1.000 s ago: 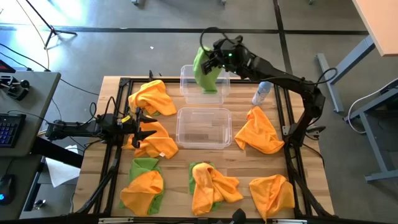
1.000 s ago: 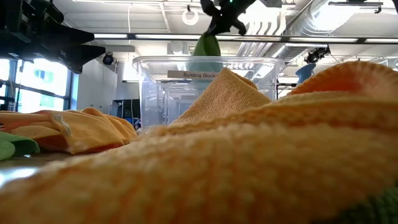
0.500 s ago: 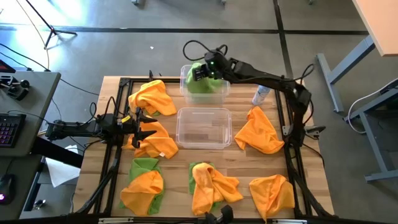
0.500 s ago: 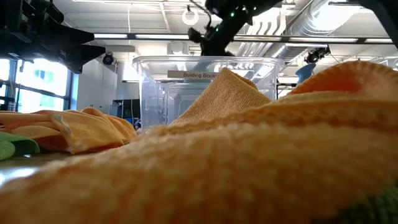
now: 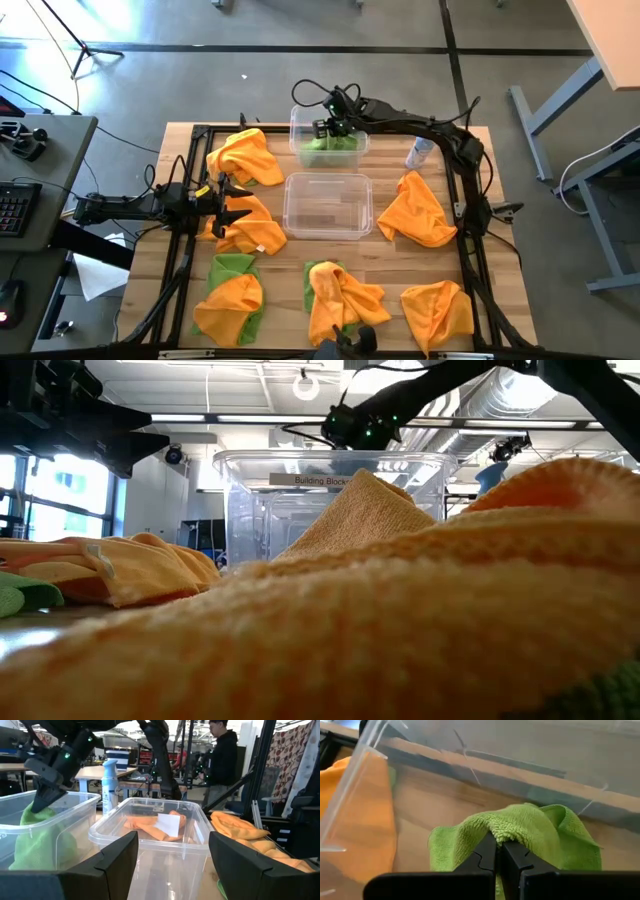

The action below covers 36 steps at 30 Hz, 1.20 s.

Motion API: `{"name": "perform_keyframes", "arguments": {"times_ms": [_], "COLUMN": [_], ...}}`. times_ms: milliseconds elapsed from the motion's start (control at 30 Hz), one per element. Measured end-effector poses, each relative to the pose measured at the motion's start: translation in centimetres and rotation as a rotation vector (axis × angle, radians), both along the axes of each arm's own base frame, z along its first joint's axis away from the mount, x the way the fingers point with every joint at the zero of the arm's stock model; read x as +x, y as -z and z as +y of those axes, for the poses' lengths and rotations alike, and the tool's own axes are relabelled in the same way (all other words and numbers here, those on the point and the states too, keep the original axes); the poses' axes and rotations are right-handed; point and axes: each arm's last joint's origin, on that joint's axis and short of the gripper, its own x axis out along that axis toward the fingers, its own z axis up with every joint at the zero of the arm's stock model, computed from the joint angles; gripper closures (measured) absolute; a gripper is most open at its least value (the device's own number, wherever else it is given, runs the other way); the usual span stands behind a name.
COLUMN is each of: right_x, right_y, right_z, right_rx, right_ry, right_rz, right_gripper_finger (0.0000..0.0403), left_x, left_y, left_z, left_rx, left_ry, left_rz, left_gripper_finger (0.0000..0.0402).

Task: Sort microfiber towel by color & place in baskets
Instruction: Put the green microfiber towel into the top transparent bin, then put the orange microfiber towel into the bottom transparent bin

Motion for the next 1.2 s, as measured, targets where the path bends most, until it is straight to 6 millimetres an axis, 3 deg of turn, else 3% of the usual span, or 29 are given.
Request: {"name": "perform_keyframes", "arguments": {"times_ms": [133, 400, 533, 867, 1200], "right_x": [-0.1, -0.4, -0.6, -2.2, -4.6], "right_y": [0.0, -0.6, -1.2, -5.1, -6.3], "right_z": [-0.2, -0.1, 0.1, 1.1, 2.9], "right_rx": [0.016, 0.027, 0.047, -0.022, 0.010], "right_ry": [-0.024, -0.020, -0.089, -0.118, -0.179], "right_rz": [-0.008, -0.018, -0.040, -0.081, 0.091], "right_gripper_finger": [0.0392, 0.0301, 0.0274, 0.0268, 0.0273], "left_x": [0.0, 0.0, 0.0, 0.0, 0.0], "left_y": [0.0, 0.0, 0.0, 0.0, 0.0], "left_z": [0.0, 0.0, 0.0, 0.0, 0.0], "left_rx": [0.000, 0.000, 0.000, 0.000, 0.001], "left_ry": [0.000, 0.000, 0.000, -0.001, -0.011], "left_rz": [0.000, 0.001, 0.000, 0.000, -0.002], "left_gripper_finger": [0.0167, 0.0167, 0.0167, 0.0167, 0.0167]}}
